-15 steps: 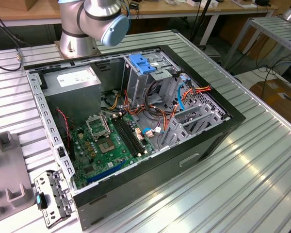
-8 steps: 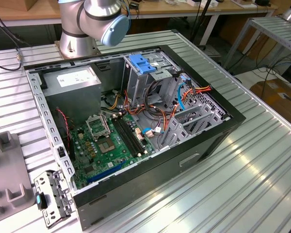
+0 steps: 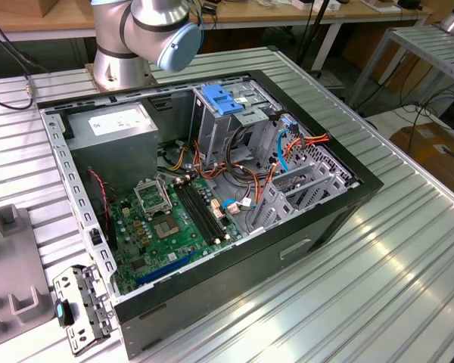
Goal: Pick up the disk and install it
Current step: 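Pick up the disk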
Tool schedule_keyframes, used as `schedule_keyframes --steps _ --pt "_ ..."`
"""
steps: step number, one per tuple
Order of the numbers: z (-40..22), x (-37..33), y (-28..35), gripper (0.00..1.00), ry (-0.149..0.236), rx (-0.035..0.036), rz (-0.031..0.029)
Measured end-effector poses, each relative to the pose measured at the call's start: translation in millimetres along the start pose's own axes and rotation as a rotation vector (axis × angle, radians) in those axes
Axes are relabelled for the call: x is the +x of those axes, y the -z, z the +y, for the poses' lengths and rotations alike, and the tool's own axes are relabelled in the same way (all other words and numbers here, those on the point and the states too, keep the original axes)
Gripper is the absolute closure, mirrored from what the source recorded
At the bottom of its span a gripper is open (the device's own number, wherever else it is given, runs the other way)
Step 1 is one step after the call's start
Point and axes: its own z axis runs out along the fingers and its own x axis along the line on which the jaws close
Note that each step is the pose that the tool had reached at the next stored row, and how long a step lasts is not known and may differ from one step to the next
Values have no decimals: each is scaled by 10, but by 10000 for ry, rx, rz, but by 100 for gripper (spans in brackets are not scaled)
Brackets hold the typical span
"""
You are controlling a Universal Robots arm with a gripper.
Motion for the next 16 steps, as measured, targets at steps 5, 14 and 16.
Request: schedule_keyframes --steps 5,14,16 --pt "-1 1 37 63 0 2 -1" --pt "-2 2 71 63 0 -1 1" --pt "-2 3 77 63 0 -1 0"
